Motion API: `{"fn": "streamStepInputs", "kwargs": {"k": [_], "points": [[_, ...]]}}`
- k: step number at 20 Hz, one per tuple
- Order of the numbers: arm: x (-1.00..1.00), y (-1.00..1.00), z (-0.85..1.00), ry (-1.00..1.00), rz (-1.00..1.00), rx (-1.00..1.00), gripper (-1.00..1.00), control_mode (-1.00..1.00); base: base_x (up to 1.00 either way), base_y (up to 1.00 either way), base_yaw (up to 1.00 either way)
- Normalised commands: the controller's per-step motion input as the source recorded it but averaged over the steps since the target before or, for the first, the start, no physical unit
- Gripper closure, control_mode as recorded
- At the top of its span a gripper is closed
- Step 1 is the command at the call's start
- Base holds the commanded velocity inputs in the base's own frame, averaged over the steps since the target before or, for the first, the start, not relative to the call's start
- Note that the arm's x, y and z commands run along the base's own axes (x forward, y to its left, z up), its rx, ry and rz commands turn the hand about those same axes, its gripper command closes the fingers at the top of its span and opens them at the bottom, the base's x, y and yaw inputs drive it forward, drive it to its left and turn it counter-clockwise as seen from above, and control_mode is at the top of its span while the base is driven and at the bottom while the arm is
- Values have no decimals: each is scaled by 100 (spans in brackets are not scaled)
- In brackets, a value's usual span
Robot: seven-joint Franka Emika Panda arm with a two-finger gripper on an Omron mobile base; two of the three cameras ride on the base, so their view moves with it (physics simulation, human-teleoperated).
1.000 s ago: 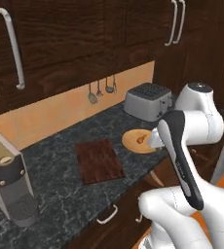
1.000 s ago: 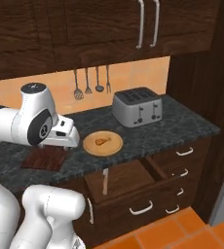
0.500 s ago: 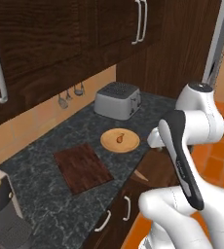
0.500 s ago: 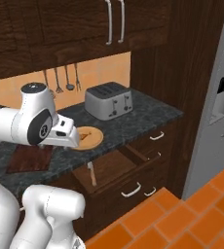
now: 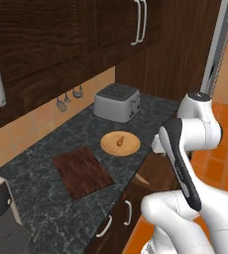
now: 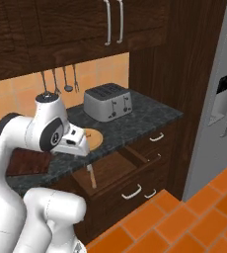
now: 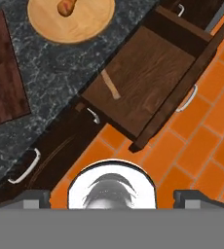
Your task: Pick up the knife from the drawer and place it on the cutting board. Then place the meat from the plate to the cutting board.
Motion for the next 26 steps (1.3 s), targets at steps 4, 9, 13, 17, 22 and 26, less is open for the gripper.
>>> {"fn": "streamStepInputs", "kwargs": {"k": [4, 9, 13, 17, 22, 26], "points": [[93, -57, -84, 7, -11, 0, -100, -100, 0, 0, 0], [75, -56, -50, 6, -8, 0, -100, -100, 0, 0, 0], [50, -55, -45, 10, -7, 1, -100, -100, 0, 0, 0], [27, -48, -60, 8, -7, 1, -100, -100, 0, 0, 0], [23, -35, -56, 9, -8, 0, -100, -100, 0, 0, 0], [35, -12, -34, 6, -9, 0, -100, -100, 0, 0, 0]]}}
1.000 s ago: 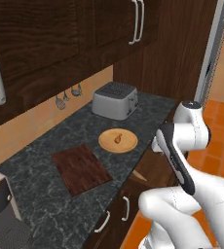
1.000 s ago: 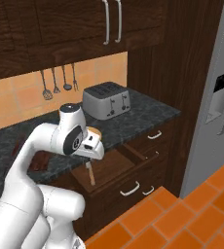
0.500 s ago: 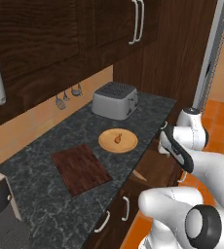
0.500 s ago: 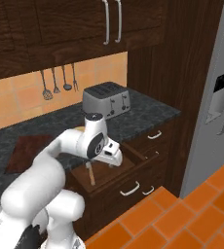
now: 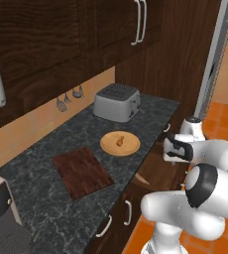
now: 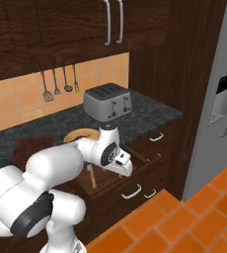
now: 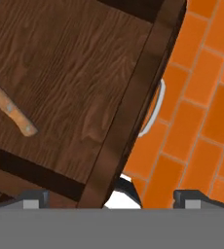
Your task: Pick up the knife from the drawer and place it on the cutting board. Then place the meat from the plate to the cutting board.
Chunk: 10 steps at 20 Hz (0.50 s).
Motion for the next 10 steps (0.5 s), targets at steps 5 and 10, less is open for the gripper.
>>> {"fn": "streamStepInputs", "kwargs": {"k": [5, 10], "points": [[25, -10, -39, 8, -6, 0, -100, -100, 0, 0, 0], [9, -14, -29, 2, -2, 0, -100, -100, 0, 0, 0]]}}
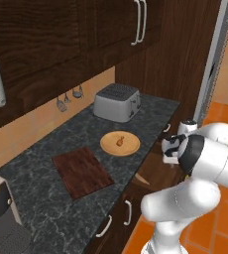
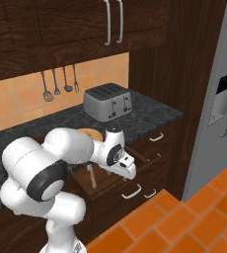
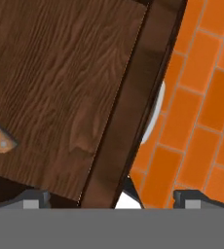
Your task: Pick up the knife from the drawer and place it on the cutting board. Then place the meat from the plate to the cutting board.
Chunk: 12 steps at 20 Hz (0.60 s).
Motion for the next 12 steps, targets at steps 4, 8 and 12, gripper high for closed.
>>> {"fn": "streamStepInputs", "kwargs": {"k": [4, 8, 12], "points": [[17, -4, -35, 0, -1, 0, -100, -100, 0, 0, 0], [22, 0, -37, 0, -1, 0, -100, -100, 0, 0, 0], [11, -4, -30, 0, -1, 0, -100, -100, 0, 0, 0]]}}
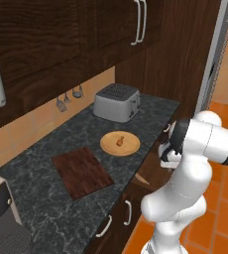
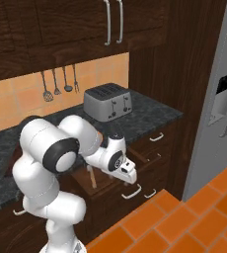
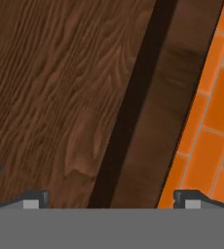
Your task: Pick up the knife from the drawer and place it on the cutting board. Then place the meat from the plate to the cutting board.
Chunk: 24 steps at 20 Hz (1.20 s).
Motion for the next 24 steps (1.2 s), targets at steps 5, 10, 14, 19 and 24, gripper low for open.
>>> {"fn": "streamStepInputs", "kwargs": {"k": [5, 10, 14, 19, 24], "points": [[6, -8, -32, 0, -1, 0, -100, -100, 0, 0, 0], [-26, -59, -15, 5, -4, 2, -100, -100, 0, 0, 0], [-81, -93, -4, 2, -7, 6, -100, -100, 0, 0, 0], [-95, -89, 0, 1, -11, 5, -100, -100, 0, 0, 0], [-63, -71, 20, 7, -10, 6, -100, -100, 0, 0, 0]]}}
